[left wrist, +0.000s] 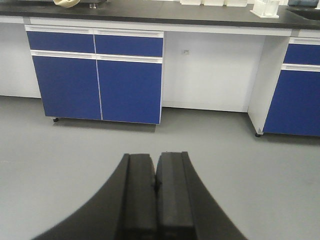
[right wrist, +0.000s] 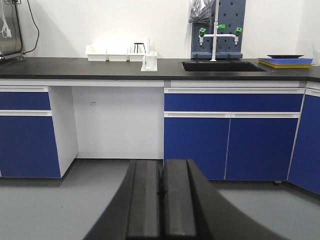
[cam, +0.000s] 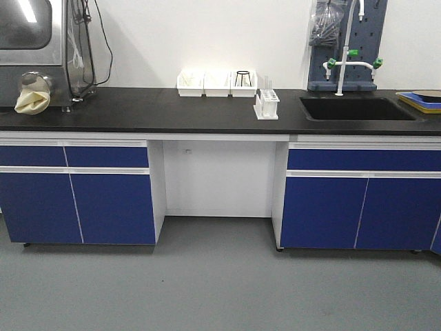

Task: Flip and reinsert test tube from rack
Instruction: 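Drive the base toward the bench with the white test-tube rack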

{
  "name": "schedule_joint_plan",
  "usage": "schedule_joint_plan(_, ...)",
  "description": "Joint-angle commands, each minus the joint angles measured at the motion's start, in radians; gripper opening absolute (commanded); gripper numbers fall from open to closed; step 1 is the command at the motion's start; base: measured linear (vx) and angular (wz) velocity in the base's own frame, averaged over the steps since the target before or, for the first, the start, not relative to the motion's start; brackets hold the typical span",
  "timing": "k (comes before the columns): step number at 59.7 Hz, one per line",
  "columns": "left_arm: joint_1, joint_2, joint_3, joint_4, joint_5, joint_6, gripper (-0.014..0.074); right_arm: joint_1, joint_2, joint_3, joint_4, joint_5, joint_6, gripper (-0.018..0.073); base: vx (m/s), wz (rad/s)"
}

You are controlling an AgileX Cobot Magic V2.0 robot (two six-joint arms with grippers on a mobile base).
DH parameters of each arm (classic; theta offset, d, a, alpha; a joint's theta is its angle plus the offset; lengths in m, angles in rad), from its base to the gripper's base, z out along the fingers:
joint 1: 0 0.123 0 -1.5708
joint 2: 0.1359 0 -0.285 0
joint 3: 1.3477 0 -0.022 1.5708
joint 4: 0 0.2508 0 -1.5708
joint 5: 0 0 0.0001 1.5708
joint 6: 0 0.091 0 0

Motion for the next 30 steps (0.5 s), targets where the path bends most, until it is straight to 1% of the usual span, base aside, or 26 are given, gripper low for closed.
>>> schedule_joint_plan(1, -0.008, -0.011, 0.002, -0.005, -0.079, 0.0, -0.0006, -0.002, -0.011, 0.001, -0.002, -0.081, -0.001, -0.0012, 0.0, 0.0)
schedule_joint_plan(30, -0.008, -0.011, 0.002, -0.005, -0.079, 0.0, -0.0006, -0.002, -0.011, 0.001, -0.002, -0.081, -0.001, -0.0012, 0.0, 0.0)
